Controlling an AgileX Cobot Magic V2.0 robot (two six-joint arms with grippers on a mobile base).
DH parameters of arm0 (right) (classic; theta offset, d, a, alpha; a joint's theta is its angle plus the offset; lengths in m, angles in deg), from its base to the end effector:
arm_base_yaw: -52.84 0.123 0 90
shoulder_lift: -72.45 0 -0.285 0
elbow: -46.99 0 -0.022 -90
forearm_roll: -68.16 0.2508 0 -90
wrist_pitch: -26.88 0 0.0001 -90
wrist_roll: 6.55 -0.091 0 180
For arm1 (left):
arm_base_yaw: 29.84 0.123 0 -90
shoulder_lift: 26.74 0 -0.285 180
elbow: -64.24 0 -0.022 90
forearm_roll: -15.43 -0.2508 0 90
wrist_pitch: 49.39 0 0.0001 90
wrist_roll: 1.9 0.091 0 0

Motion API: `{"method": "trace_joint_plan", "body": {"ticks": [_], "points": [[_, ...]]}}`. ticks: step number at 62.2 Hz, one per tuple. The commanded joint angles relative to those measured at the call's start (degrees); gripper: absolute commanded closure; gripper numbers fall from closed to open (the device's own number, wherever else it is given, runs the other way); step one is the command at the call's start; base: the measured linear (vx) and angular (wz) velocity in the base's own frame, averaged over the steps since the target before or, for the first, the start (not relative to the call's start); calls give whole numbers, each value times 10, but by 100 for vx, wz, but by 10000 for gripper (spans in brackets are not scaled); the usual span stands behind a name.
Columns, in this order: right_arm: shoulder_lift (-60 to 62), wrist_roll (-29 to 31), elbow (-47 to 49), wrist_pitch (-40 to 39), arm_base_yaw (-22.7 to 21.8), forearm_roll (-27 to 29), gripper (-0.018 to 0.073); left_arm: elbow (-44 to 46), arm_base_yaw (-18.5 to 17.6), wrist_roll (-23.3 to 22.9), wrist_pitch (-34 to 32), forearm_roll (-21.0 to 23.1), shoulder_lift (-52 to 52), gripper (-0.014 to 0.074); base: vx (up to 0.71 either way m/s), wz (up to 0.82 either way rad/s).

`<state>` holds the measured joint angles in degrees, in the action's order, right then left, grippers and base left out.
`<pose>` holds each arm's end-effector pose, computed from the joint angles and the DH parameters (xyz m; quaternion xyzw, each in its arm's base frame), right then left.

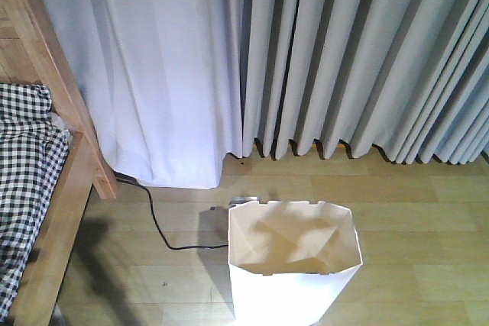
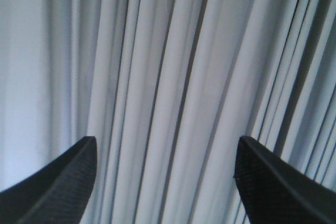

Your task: Move trash bin to bedside with robot

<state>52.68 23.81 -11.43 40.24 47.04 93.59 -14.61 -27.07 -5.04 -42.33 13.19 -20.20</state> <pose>0.0639 0.0026 0.2917 -0.0334 0.7081 -0.0345 0.7044 0.0559 0.0031 0.1936 -0.0249 0.7216 0.0129 0.6917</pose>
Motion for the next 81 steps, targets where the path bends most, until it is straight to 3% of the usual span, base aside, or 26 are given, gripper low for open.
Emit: {"method": "trace_joint_plan", "body": {"ticks": [1,9,16,30,81], "points": [[-3,1,-21,-22,-1,17,28,12,-1,-3,-42,3,-3,603,0,0],[-9,3,-47,-65,10,17,29,12,-1,-3,-42,3,-3,603,0,0],[-9,3,-48,-38,15,17,90,12,-1,-3,-42,3,-3,603,0,0],[-9,3,-48,-21,15,13,575,12,-1,-3,-42,3,-3,603,0,0],[-9,3,-48,-13,15,13,568,12,-1,-3,-42,3,-3,603,0,0]]}}
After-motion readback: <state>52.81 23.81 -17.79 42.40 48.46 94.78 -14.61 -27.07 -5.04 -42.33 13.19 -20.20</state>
